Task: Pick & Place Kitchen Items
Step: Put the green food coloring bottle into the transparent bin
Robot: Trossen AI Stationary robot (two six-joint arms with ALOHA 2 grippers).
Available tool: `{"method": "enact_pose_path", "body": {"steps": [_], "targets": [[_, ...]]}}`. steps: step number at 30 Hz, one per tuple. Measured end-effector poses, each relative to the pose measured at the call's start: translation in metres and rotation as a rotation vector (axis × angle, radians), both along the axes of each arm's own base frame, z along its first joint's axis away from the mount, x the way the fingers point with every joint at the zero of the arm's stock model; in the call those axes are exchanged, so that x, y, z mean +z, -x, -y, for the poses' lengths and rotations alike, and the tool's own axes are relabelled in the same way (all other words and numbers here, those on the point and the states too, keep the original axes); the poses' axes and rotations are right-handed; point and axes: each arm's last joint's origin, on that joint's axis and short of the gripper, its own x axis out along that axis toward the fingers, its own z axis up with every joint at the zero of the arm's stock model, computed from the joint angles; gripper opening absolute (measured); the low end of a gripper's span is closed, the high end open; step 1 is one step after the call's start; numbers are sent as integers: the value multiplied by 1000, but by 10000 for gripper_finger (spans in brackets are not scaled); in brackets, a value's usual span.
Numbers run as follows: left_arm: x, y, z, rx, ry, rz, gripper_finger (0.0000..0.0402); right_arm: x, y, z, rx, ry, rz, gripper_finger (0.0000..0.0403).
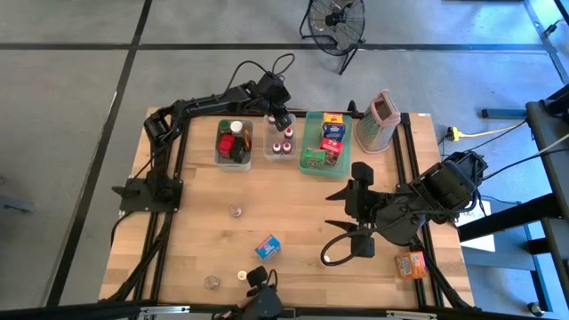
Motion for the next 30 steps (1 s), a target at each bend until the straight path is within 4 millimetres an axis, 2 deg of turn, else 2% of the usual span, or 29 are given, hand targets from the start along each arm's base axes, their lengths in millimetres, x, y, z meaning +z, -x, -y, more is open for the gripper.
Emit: {"method": "enact_pose_path", "body": {"steps": [9, 15, 30], "targets": [[-1, 0, 0, -1, 6, -6, 113, 0, 0, 0, -6, 4, 3, 238], [-17, 3, 3, -11, 30, -3, 113, 0, 0, 0, -7, 2, 4, 238], [-16, 2, 2, -32, -7, -1, 113, 0, 0, 0, -14, -3, 6, 238]]}}
